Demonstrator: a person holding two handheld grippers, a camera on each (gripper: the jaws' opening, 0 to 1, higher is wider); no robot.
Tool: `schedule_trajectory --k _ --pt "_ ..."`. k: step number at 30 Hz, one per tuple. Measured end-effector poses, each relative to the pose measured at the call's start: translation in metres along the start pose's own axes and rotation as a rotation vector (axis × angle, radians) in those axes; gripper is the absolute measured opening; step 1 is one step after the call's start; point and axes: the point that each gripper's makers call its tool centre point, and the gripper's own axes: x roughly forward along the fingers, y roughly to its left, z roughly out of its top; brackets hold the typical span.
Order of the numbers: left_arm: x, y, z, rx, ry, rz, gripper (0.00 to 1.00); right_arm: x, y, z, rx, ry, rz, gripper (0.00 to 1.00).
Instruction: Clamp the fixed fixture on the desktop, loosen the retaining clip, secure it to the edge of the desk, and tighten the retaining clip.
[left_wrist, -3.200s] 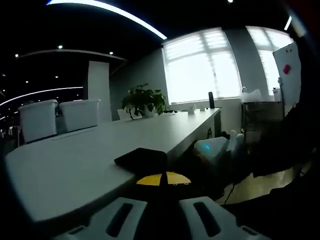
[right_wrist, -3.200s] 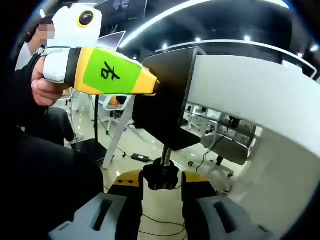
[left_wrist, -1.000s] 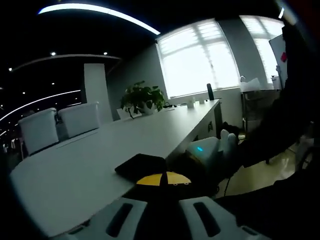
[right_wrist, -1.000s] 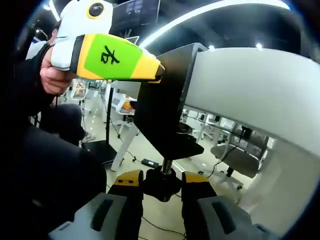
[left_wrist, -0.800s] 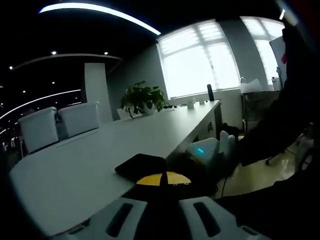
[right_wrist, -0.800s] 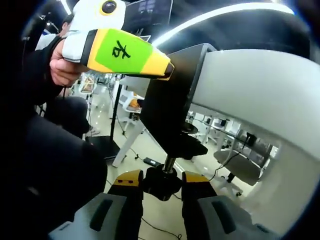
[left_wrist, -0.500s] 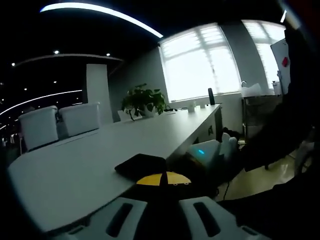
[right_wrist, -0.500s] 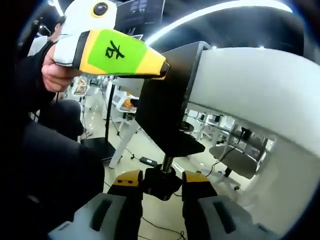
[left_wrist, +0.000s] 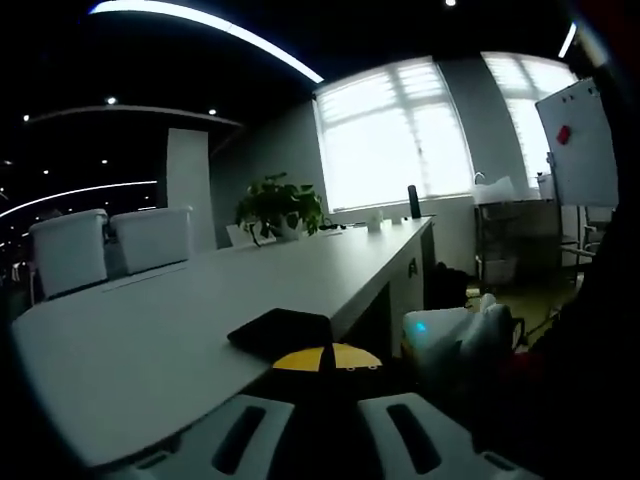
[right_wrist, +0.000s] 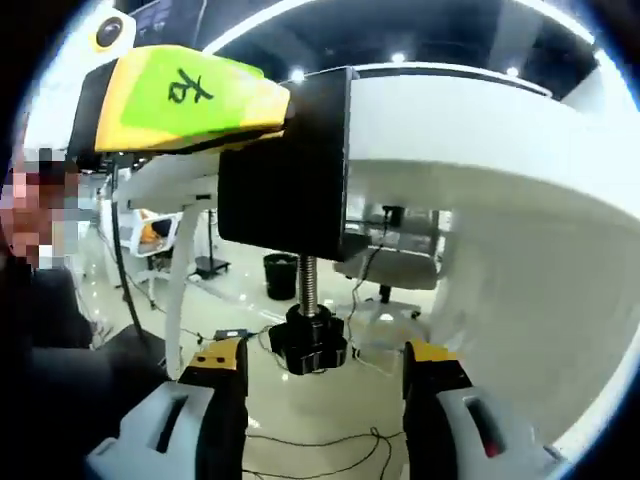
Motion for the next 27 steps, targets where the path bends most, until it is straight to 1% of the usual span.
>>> schedule_trajectory --k 1,2,3,4,5,7,9,11,15,16,19,22,23,27 --pt "0.000 0.000 0.000 0.001 0.001 -0.004 0.01 0.000 -0.001 0.002 -0.010 -0.010 -0.046 0.68" --pt "0.000 -0.001 0.000 0.003 0.001 -0.009 0.01 0.000 0.002 0.004 -0.017 -0.023 -0.070 0.70" --pt "0.000 -0.001 0.000 0.003 0.001 -0.011 0.01 0.001 0.004 0.007 -0.025 -0.033 -0.098 0.69" --pt "0.000 -0.001 0.000 0.003 0.000 -0.012 0.01 0.002 0.006 0.009 -0.044 -0.042 -0.125 0.66" --pt "-0.001 -0.001 0.000 0.003 -0.002 -0.012 0.01 0.004 0.013 0.009 -0.049 -0.036 -0.119 0.59" --pt "-0.001 -0.002 0.000 0.002 -0.006 -0.012 0.01 0.007 0.016 0.006 -0.074 -0.020 -0.150 0.54" --pt "-0.002 -0.002 0.000 0.003 -0.007 -0.011 0.01 0.008 0.020 0.005 -0.076 -0.016 -0.168 0.55" --pt "-0.002 -0.002 0.000 0.008 -0.007 -0.011 0.01 0.006 0.016 0.005 -0.099 -0.016 -0.202 0.58" --pt "-0.003 -0.002 0.000 0.003 -0.012 -0.007 0.01 0.008 0.013 0.003 -0.082 -0.015 -0.208 0.59" --pt "-0.004 -0.002 0.000 0.002 -0.014 -0.007 0.01 0.009 0.012 0.002 -0.086 -0.013 -0.209 0.57" --pt "-0.003 -0.003 -0.001 0.002 -0.019 -0.008 0.01 0.011 0.011 0.003 -0.117 -0.013 -0.220 0.49" --pt "-0.004 -0.004 -0.001 0.002 -0.021 -0.010 0.01 0.010 0.007 0.002 -0.122 -0.008 -0.235 0.45" --pt "-0.003 -0.004 -0.001 0.005 -0.020 -0.011 0.01 0.010 0.007 0.002 -0.110 -0.011 -0.239 0.45" --pt "-0.001 -0.006 -0.003 0.010 -0.014 -0.015 0.01 0.010 0.006 0.003 -0.118 -0.016 -0.243 0.43"
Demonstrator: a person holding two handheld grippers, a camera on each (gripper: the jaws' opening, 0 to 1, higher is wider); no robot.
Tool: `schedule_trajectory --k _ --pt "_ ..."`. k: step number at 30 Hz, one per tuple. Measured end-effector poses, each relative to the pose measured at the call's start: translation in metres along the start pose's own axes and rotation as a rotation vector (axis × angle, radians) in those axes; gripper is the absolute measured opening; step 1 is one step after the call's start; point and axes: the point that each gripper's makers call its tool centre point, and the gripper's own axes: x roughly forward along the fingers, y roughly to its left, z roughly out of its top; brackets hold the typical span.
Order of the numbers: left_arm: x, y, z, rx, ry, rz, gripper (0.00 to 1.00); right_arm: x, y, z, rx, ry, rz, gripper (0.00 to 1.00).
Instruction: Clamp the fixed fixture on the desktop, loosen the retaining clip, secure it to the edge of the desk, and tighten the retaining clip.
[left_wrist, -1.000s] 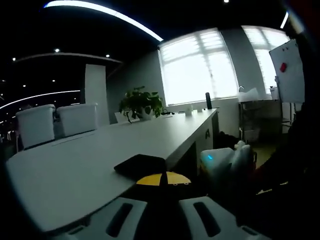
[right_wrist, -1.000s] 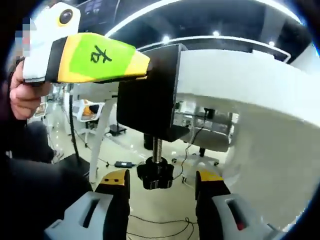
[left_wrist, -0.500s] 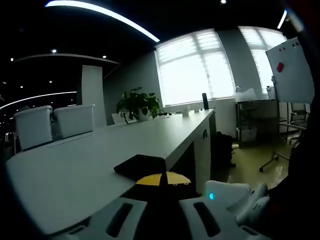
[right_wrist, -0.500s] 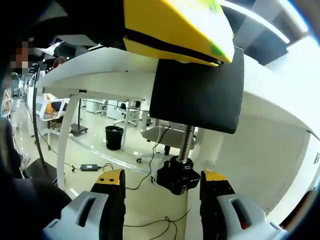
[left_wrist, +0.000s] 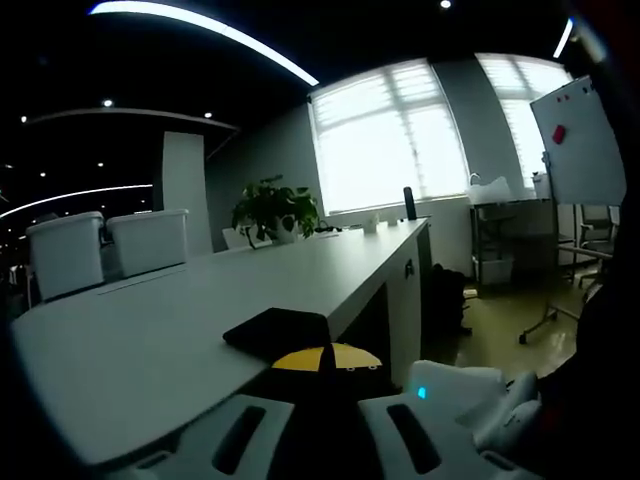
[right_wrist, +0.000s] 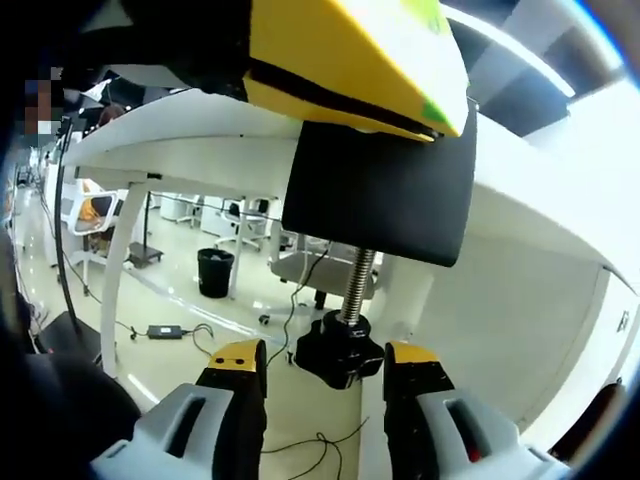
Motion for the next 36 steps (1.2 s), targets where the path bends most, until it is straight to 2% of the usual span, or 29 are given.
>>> schedule_trajectory --k 5,7,10,12,16,17,21,24,27,32,36 --pt "0.001 -0.001 0.001 0.000 -0.003 -0.001 0.01 0.000 -0.005 0.000 -0.002 0.001 -0.020 0.31" --pt "0.001 -0.002 0.001 0.011 -0.001 0.002 0.01 -0.002 -0.011 0.001 -0.069 0.010 -0.026 0.24" --pt "0.002 -0.001 0.001 0.012 -0.005 0.004 0.01 -0.004 -0.012 -0.004 -0.049 0.019 -0.033 0.18" --pt "0.002 -0.001 0.002 0.012 -0.006 0.004 0.01 -0.005 -0.010 -0.004 -0.036 0.011 -0.020 0.19" --pt "0.003 -0.001 0.002 0.013 -0.002 0.006 0.01 -0.004 -0.005 0.001 -0.003 -0.005 -0.006 0.47" --pt "0.003 0.000 0.002 0.014 -0.002 0.006 0.01 -0.004 -0.004 0.003 0.008 -0.011 -0.005 0.48" --pt "0.005 0.001 0.002 0.016 0.003 0.008 0.01 -0.003 -0.005 0.004 0.032 -0.020 -0.009 0.46" --pt "0.005 0.001 0.001 0.016 0.002 0.008 0.01 -0.004 -0.006 0.009 0.052 -0.036 -0.014 0.40" --pt "0.005 0.001 0.001 0.016 0.003 0.008 0.01 -0.006 -0.005 0.014 0.061 -0.054 -0.014 0.38" --pt "0.006 0.002 0.001 0.017 0.003 0.007 0.01 -0.004 -0.009 0.013 0.090 -0.053 -0.036 0.28" --pt "0.006 0.002 0.001 0.017 0.003 0.005 0.01 -0.003 -0.007 0.011 0.115 -0.049 -0.026 0.28"
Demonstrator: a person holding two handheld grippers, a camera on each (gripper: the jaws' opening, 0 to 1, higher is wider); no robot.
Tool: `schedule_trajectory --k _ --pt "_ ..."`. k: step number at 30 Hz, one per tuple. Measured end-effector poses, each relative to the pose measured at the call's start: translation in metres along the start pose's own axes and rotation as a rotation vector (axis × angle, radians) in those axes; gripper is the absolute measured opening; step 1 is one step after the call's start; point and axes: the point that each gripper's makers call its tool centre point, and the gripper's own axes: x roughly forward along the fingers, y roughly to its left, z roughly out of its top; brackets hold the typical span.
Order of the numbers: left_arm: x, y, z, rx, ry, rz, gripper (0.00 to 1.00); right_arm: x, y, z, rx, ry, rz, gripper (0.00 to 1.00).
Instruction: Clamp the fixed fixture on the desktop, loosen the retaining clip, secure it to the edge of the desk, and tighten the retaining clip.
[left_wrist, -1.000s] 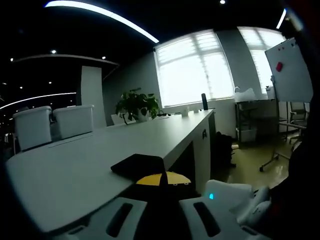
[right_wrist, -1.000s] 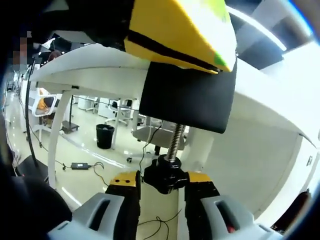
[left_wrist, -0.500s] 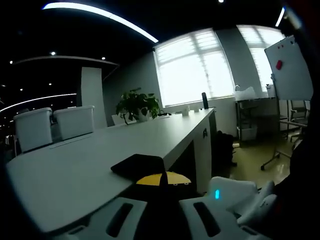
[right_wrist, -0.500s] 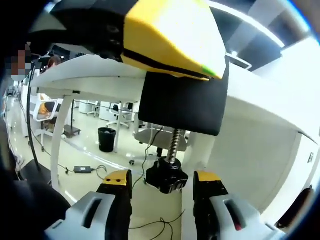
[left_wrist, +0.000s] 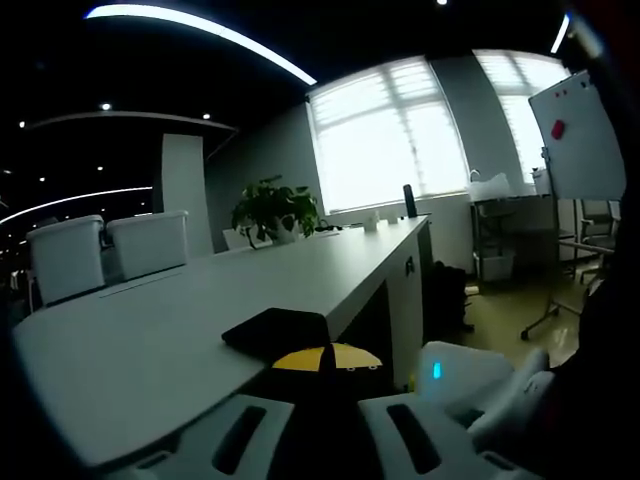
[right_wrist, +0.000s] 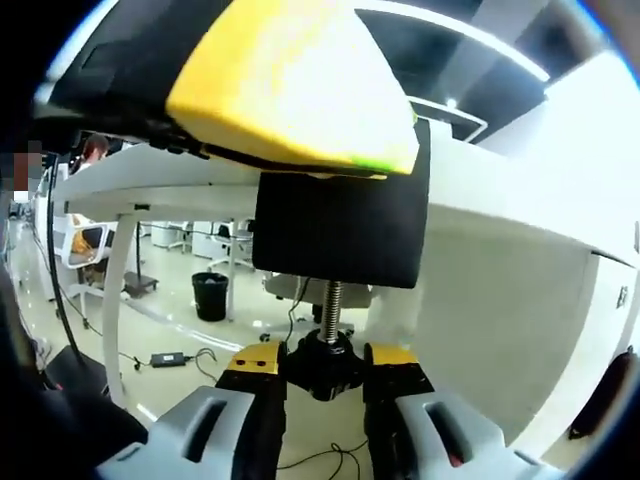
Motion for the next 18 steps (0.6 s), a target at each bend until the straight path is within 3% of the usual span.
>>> schedule_trajectory --k 5,7,12,13,18 --pt "0.000 0.000 0.000 0.004 0.000 -0.002 0.01 -0.001 0.007 0.002 -0.007 0.003 0.107 0.27" --pt "0.000 0.000 0.000 0.006 -0.001 -0.002 0.01 -0.002 0.011 0.002 0.001 0.003 0.209 0.27" --pt "0.000 0.001 -0.001 0.008 0.004 0.003 0.01 0.001 0.015 0.000 -0.109 -0.022 0.435 0.27" --pt "0.000 0.001 -0.001 0.006 0.006 0.003 0.01 -0.003 0.018 0.000 -0.077 -0.011 0.485 0.27" --pt "0.000 0.001 -0.001 -0.009 0.009 0.009 0.01 -0.005 0.022 0.002 -0.116 -0.014 0.656 0.27"
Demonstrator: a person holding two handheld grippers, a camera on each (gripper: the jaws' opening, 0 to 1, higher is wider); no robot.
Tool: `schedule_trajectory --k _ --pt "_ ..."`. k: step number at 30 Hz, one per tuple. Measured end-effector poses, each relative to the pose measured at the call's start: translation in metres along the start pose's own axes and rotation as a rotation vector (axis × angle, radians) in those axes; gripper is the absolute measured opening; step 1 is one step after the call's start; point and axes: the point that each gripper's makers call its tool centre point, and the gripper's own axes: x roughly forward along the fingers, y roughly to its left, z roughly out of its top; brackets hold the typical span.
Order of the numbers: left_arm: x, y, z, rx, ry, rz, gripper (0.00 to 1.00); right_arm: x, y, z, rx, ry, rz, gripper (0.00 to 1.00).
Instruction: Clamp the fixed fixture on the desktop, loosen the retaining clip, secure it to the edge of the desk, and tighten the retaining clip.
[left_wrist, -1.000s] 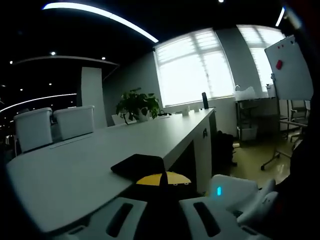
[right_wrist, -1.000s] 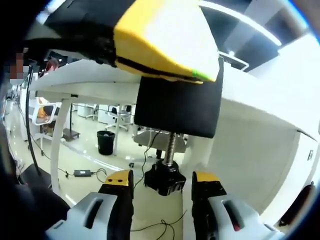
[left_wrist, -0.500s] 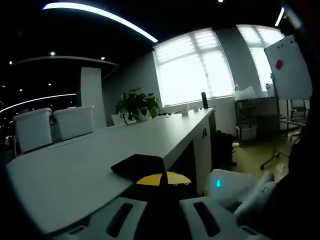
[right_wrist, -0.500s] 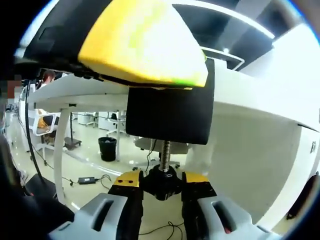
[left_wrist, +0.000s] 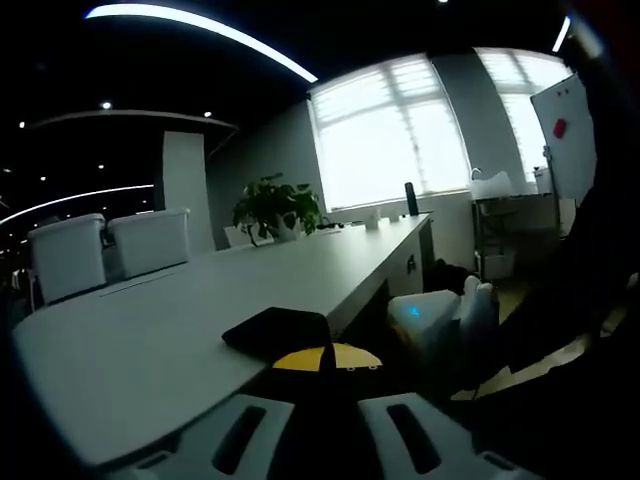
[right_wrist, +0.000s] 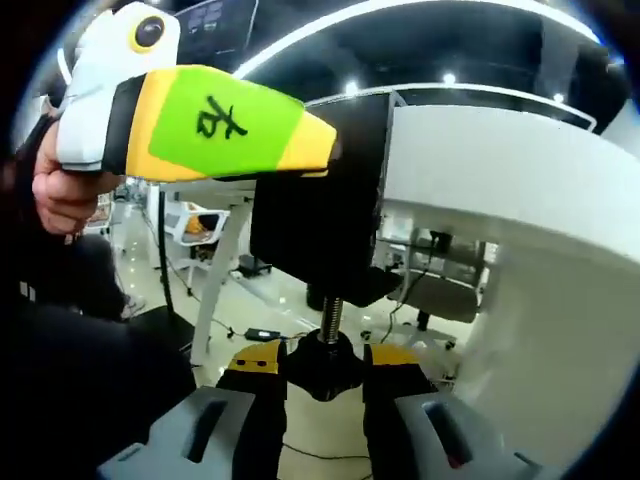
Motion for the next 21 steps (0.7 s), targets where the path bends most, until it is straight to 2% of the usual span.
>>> schedule_trajectory --k 2,4,6,13,15,17,18,21 --pt "-0.0002 0.0000 0.0001 -0.005 -0.002 0.003 0.01 0.0008 0.0015 0.0013 -0.010 -0.021 0.056 0.27" --pt "-0.0012 0.0000 0.0001 -0.004 0.004 0.020 0.01 0.0005 0.0005 0.0022 -0.066 -0.039 0.093 0.27" --pt "-0.0017 0.0003 -0.0004 -0.004 0.003 0.035 0.01 0.0020 0.0000 0.0015 -0.057 -0.033 0.129 0.27" --pt "-0.0019 0.0028 -0.0002 -0.019 0.003 0.053 0.01 0.0046 0.0015 0.0027 -0.093 -0.043 0.170 0.27" --pt "-0.0020 0.0030 0.0000 -0.023 0.002 0.056 0.01 0.0055 0.0010 0.0021 -0.118 -0.054 0.161 0.28" --pt "-0.0023 0.0033 -0.0002 -0.025 -0.002 0.061 0.01 0.0062 -0.0016 0.0040 -0.228 -0.074 0.111 0.28" --pt "-0.0025 0.0035 -0.0002 -0.028 -0.007 0.063 0.01 0.0060 -0.0021 0.0022 -0.252 -0.061 0.078 0.29" --pt "-0.0023 0.0044 0.0000 -0.037 -0.013 0.055 0.01 0.0041 -0.0035 -0.0033 -0.202 -0.011 -0.001 0.36"
